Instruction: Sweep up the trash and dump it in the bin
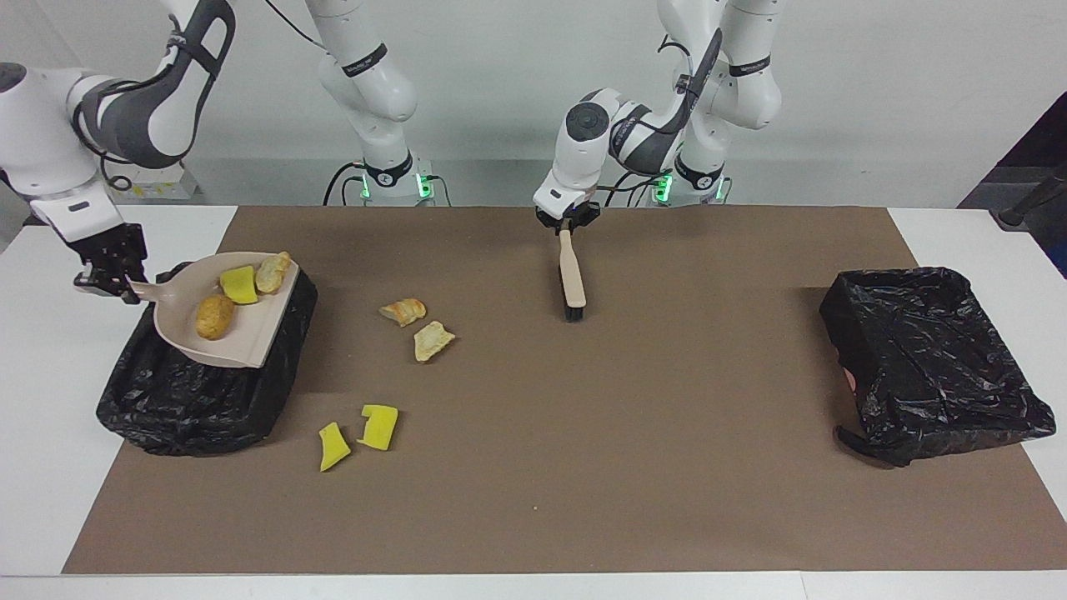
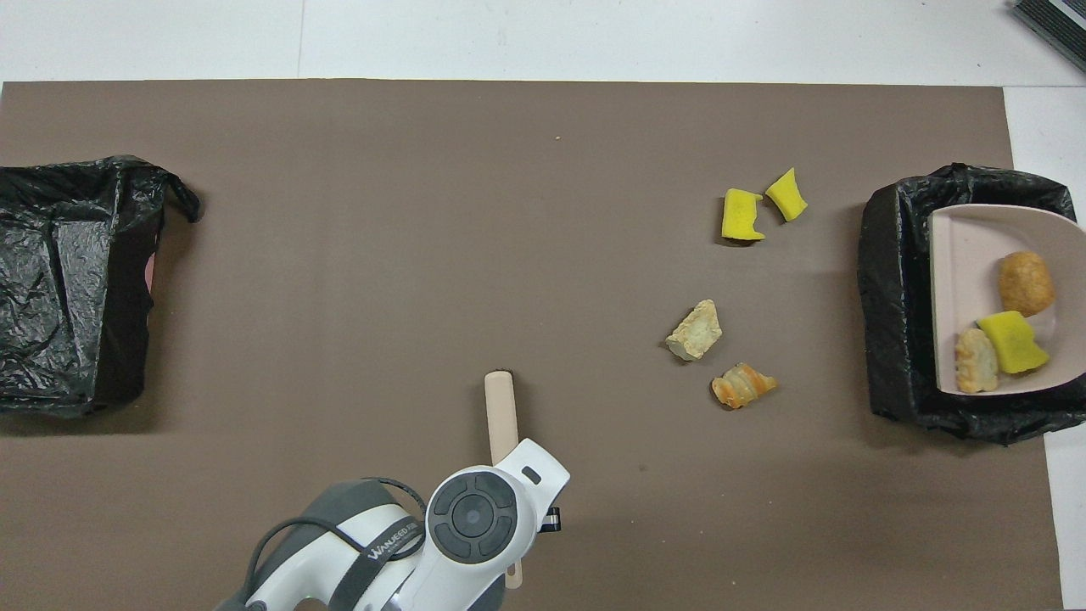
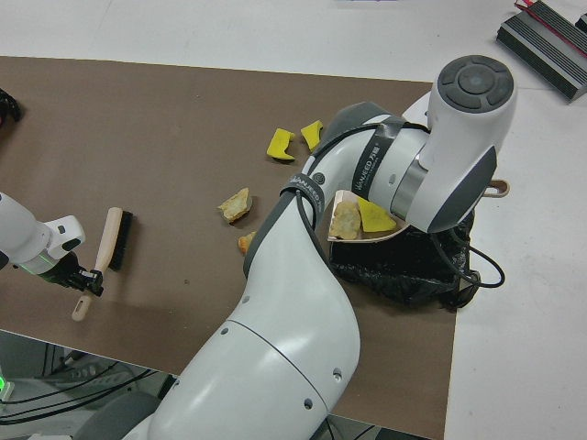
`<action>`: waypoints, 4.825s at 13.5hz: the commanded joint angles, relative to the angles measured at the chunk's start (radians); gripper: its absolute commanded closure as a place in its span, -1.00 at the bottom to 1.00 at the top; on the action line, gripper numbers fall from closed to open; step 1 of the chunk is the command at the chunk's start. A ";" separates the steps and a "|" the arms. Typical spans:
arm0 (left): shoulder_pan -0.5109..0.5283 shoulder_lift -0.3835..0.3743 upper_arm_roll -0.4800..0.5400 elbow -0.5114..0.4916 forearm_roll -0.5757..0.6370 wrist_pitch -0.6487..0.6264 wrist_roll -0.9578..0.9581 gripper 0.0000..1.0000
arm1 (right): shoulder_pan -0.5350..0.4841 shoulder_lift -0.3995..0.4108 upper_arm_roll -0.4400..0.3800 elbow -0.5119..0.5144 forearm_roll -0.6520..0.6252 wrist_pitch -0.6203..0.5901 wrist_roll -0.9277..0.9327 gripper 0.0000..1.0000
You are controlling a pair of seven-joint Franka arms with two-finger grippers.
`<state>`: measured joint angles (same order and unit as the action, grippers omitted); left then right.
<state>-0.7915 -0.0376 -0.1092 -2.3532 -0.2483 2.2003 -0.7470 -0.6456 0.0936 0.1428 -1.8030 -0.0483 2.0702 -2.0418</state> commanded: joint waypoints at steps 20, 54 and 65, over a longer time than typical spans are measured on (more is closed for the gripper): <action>0.351 -0.001 0.005 0.183 0.201 -0.039 0.164 -1.00 | 0.351 -0.015 0.003 0.033 -1.001 -0.194 0.678 1.00; 0.727 -0.082 0.008 0.592 0.210 -0.586 0.653 -1.00 | 0.590 0.086 0.012 0.230 -0.546 -0.308 1.449 1.00; 0.770 -0.062 0.009 0.657 0.290 -0.508 0.661 -1.00 | 0.894 0.487 0.017 0.698 -0.343 -0.393 2.251 1.00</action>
<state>-0.0345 -0.1026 -0.0911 -1.7048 0.0559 1.6839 -0.0977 0.2026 0.4454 0.1596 -1.2826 -0.4114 1.7388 0.1115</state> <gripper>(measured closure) 0.000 0.683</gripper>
